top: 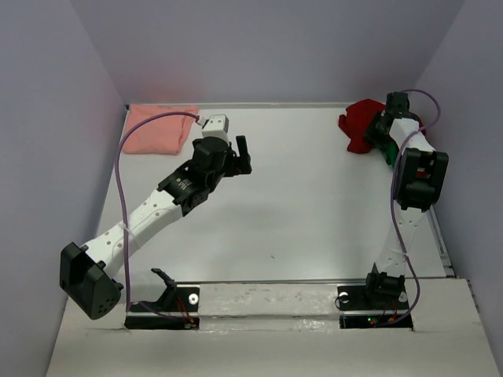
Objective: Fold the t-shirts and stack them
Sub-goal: Grab the tshirt from the pile
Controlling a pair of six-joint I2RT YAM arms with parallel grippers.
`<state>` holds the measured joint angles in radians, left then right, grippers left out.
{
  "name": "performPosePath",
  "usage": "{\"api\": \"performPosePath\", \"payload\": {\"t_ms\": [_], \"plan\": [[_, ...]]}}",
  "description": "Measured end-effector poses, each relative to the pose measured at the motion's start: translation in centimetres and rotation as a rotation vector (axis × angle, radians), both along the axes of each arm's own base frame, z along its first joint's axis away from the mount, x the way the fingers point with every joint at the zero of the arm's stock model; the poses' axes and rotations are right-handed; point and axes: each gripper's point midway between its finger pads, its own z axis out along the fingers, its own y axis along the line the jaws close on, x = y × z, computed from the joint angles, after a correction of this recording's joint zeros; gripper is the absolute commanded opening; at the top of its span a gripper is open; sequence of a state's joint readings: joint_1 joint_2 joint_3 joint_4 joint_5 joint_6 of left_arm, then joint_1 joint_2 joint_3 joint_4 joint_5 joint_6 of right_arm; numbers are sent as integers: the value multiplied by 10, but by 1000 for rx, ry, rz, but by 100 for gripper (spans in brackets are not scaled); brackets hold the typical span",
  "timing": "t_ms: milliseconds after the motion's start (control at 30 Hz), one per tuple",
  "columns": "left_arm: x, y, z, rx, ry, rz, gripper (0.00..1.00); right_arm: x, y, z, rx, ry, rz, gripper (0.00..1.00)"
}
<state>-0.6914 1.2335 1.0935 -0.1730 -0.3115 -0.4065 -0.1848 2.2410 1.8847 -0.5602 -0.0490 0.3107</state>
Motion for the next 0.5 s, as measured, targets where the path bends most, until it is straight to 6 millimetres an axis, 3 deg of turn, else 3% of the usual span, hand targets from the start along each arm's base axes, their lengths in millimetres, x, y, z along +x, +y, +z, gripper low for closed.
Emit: {"api": "performPosePath", "payload": {"t_ms": [33,67,367,500], "plan": [[0,0,1,-1,-2,1,99,1,0,1,0,-3,2,7],[1,1,2,-2,-4,2,99,2,1,2,2,-7,4,0],[2,0,3,-9,-8,0,98,-1,2,14,-24,-17,4,0],[1,-4,1,-22,-6,-17,96,4,3,60,-86,-86,13,0]]}}
